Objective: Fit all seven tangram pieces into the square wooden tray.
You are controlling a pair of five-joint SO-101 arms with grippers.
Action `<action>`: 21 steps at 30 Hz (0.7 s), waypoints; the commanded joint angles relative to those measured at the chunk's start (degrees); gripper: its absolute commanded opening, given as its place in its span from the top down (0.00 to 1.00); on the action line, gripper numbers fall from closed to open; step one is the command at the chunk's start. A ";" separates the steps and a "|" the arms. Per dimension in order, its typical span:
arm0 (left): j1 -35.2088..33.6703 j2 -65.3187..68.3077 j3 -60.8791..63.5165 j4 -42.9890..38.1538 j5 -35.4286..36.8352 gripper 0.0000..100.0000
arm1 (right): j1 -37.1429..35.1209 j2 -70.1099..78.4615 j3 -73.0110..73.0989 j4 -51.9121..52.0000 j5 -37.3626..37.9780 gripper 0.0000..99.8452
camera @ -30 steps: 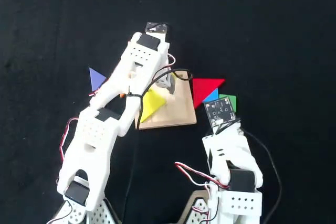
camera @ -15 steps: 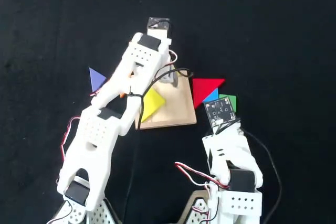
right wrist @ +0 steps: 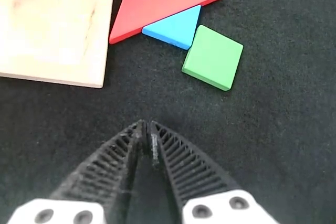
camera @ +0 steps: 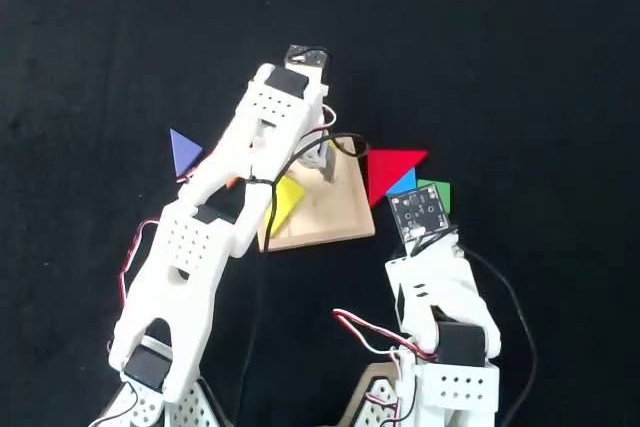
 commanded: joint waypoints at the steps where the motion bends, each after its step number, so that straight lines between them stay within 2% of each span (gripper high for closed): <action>1: -0.66 -1.32 -4.70 1.41 -0.70 0.71 | 0.53 -3.56 0.13 0.18 0.53 0.99; 6: -0.57 -1.41 -11.74 2.02 -0.62 0.71 | 0.53 -3.56 0.13 0.18 0.53 0.99; 10: -0.66 -1.67 -21.32 10.64 -0.62 0.71 | 0.53 -3.74 0.13 0.18 0.53 0.99; 13: -2.59 -6.15 -23.96 10.46 -0.62 0.71 | 0.79 -3.91 0.13 -0.26 0.18 0.99; 16: -3.91 -16.18 -20.09 10.46 -0.97 0.71 | 0.88 -4.00 0.13 -0.35 0.09 0.99; 21: -6.20 -40.35 -3.47 10.37 -1.14 0.71 | 0.97 -4.00 0.04 -0.44 0.09 0.99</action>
